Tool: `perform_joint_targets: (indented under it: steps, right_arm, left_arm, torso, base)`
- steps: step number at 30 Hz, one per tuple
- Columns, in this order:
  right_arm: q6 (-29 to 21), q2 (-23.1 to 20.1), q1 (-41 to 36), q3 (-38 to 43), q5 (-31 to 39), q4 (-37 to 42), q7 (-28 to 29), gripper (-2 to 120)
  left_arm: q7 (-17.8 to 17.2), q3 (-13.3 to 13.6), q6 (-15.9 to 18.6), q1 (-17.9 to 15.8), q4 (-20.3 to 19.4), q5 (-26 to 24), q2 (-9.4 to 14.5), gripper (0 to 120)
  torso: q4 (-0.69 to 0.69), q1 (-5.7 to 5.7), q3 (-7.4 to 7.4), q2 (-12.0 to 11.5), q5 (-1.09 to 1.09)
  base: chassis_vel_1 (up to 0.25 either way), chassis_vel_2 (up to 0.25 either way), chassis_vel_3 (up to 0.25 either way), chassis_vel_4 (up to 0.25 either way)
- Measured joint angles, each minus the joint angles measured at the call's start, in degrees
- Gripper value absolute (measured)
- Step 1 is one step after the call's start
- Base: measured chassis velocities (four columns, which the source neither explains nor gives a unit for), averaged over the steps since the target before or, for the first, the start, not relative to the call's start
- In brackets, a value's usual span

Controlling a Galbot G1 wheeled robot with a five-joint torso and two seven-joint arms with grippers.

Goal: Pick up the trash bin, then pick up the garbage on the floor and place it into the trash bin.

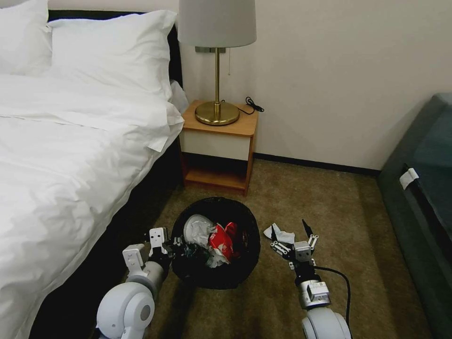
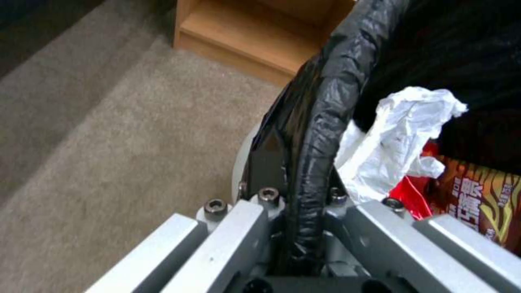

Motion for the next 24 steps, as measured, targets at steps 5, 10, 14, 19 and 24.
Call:
perform_joint_targets:
  steps: [5, 10, 14, 19, 24]
  right_arm:
    - [-0.3, -0.3, 0.0, -0.1, 0.5, 0.4, 0.2, 100]
    - [-0.1, -0.4, 0.1, -0.1, 0.6, 0.5, 0.1, 100]
    - [-0.1, -0.4, 0.0, -0.2, 1.1, 0.5, 0.1, 100]
    - [-0.1, -0.1, 0.0, -0.2, 1.2, 0.6, 0.0, 100]
    - [0.4, -0.2, 0.0, -0.1, 1.0, 0.6, 0.0, 100]
  left_arm:
    - [0.0, 0.1, -0.1, -0.2, 0.3, 0.1, -0.2, 0]
    - [0.0, 0.2, -0.1, -0.2, 0.4, 0.3, -0.3, 0]
    - [0.1, 0.1, -0.1, -0.2, 0.4, 0.4, -0.4, 0]
    - [0.1, 0.2, -0.2, -0.1, 0.4, 0.6, -0.5, 0]
    - [0.1, 0.2, -0.3, 0.0, 0.4, 0.6, -0.6, 0]
  torso:
    - [0.00, 0.02, 0.03, 0.0, 0.00]
    - [0.00, 0.01, 0.00, 0.0, 0.00]
    - [0.00, 0.01, 0.01, 0.0, 0.00]
    - [0.00, 0.01, 0.01, 0.0, 0.00]
    - [0.00, 0.01, 0.01, 0.0, 0.00]
  base:
    - [-0.125, 0.084, 0.089, -0.106]
    - [-0.011, 0.028, 0.034, -0.015]
    - [0.000, 0.000, 0.000, 0.000]
    - [0.000, 0.000, 0.000, 0.000]
    - [0.000, 0.000, 0.000, 0.000]
